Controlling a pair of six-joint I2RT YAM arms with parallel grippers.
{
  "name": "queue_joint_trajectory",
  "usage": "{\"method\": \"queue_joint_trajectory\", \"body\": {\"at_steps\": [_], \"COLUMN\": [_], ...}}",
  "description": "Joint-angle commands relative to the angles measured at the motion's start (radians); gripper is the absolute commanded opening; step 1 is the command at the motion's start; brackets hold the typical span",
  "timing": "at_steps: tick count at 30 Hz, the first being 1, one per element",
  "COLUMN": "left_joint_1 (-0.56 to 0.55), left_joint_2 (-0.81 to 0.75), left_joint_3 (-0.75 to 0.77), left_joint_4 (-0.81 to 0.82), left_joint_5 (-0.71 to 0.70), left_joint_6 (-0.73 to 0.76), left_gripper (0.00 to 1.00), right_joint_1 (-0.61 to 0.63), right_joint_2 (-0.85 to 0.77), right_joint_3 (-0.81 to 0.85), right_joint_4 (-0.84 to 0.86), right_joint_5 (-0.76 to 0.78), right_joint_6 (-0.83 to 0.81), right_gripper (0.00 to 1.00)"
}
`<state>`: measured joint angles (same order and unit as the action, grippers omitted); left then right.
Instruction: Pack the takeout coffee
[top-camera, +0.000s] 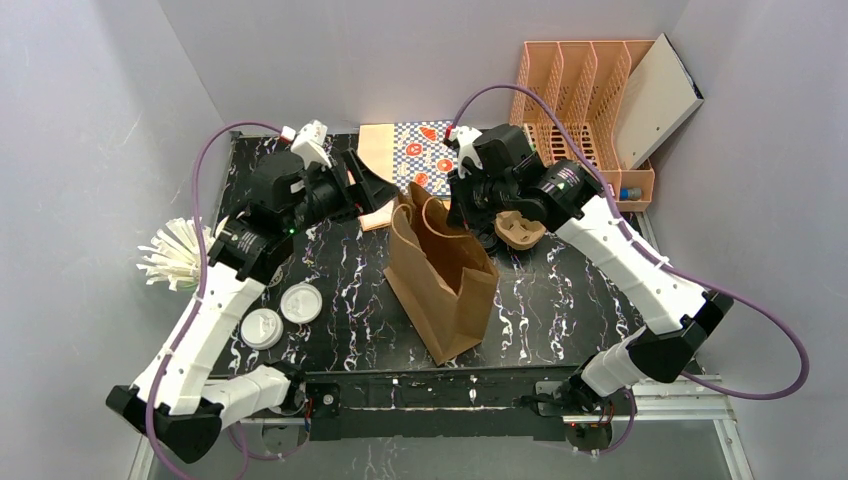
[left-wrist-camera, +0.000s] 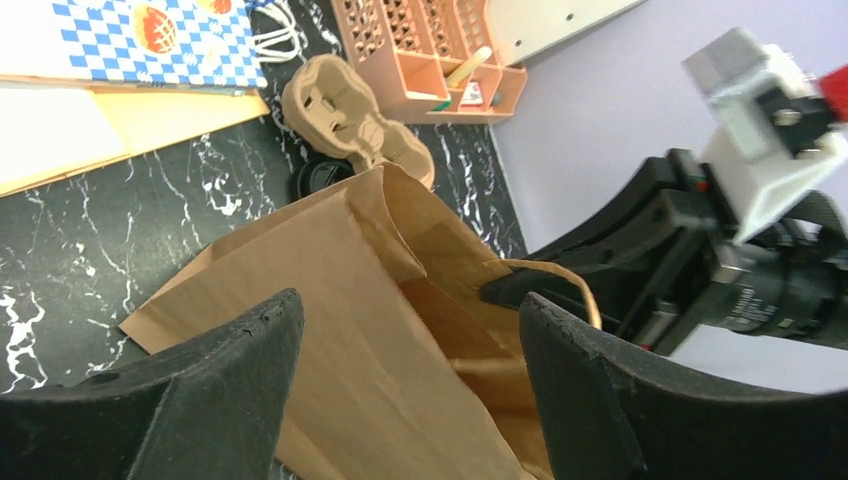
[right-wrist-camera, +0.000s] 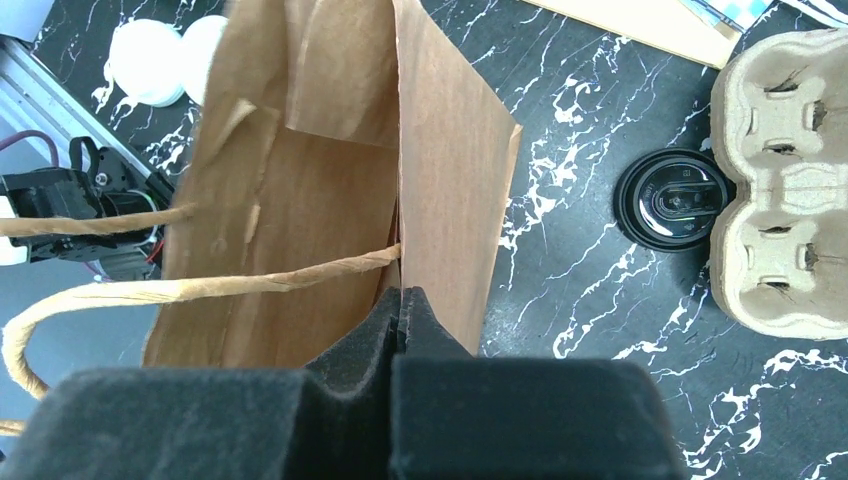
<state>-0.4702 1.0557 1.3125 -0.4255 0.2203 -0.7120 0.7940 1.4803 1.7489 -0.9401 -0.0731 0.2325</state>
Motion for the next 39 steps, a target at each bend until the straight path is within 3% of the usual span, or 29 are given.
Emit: {"method": "queue_joint_trajectory", "body": {"at_steps": [1, 7, 19, 25, 29, 31, 37, 39], "left_joint_1": [-0.007, -0.01, -0.041, -0.042, -0.042, -0.042, -0.042, -0.042], "left_joint_2": [0.019, 0.074, 0.107, 0.104, 0.117, 0.111, 0.065, 0.066], "left_joint_3": [0.018, 0.032, -0.024, -0.048, -0.033, -0.021, -0.006, 0.007], "left_joint_4": [-0.045, -0.121, -0.122, -0.186, -0.296, -0.344, -0.386, -0.398], "left_joint_5": [0.0, -0.041, -0.051, -0.097, -0.199, -0.273, -0.354, -0.36], "left_joint_6": [0.019, 0.024, 0.013, 0.083, 0.161, 0.191, 0.22, 0.222], "left_gripper": [0.75, 0.79, 0.75, 0.72, 0.67, 0.62, 0.2, 0.16], "right_joint_1": [0.007, 0.012, 0.016, 0.016, 0.016, 0.016, 0.016, 0.016], "right_joint_2": [-0.011, -0.007, -0.003, -0.014, -0.031, -0.042, -0.072, -0.081], "right_joint_3": [0.032, 0.037, 0.031, 0.045, 0.032, 0.019, -0.019, -0.031], "right_joint_4": [0.026, 0.025, 0.038, 0.036, 0.048, 0.053, 0.078, 0.091], "right_joint_5": [0.018, 0.02, 0.031, 0.109, 0.152, 0.178, 0.256, 0.276], "right_joint_6": [0.015, 0.017, 0.021, 0.041, 0.06, 0.071, 0.113, 0.128], "right_gripper": [0.01, 0.01, 0.01, 0.01, 0.01, 0.01, 0.01, 0.01]}}
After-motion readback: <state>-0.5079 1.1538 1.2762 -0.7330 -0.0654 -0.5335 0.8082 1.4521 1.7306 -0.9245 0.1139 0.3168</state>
